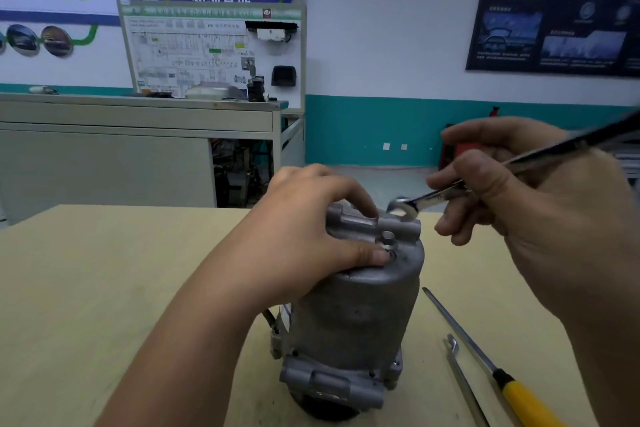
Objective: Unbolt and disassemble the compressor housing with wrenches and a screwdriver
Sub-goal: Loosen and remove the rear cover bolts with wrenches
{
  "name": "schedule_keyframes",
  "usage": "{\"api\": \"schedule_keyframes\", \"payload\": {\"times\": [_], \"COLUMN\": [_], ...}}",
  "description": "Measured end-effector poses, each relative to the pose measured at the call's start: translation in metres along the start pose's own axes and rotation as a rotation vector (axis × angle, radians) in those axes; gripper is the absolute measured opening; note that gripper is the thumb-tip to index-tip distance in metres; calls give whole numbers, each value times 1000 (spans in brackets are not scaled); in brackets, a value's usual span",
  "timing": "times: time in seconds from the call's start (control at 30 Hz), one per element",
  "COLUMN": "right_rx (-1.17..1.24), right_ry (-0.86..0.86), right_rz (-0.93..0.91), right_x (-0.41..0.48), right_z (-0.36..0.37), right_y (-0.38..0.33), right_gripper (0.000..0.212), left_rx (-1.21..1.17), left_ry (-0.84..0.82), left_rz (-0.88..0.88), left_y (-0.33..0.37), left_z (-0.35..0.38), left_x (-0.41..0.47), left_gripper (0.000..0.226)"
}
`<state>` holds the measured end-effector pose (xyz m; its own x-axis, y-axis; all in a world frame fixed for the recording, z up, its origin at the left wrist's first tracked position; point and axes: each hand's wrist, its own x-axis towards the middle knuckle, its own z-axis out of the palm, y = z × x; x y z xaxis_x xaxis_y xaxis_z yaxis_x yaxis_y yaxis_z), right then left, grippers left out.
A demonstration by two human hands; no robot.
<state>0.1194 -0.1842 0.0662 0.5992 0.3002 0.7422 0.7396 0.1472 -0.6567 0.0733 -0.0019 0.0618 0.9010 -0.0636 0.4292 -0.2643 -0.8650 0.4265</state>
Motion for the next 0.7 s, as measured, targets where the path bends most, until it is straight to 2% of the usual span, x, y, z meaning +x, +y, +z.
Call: {"api": "schedule_keyframes", "payload": {"times": [0.07,0.2,0.37,0.7], "right_rx": [-59,-103,-172,-254], "right_ry": [42,15,-26,-11], "right_rz": [-8,-23,-5,-13], "right_x": [2,7,13,14], "right_z": [6,17,19,22], "right_y": [-3,-9,-13,-17], "right_gripper": [28,24,22,23], "left_rx": [-15,-7,-144,-191], "left_ry": [-10,-77,-115,-130], "left_rz": [-16,-24,-3,18], "left_y": [-4,-10,-15,-20], "left_z": [0,2,3,3], "left_x": [1,3,5,4], "left_gripper": [46,59,50,42]}}
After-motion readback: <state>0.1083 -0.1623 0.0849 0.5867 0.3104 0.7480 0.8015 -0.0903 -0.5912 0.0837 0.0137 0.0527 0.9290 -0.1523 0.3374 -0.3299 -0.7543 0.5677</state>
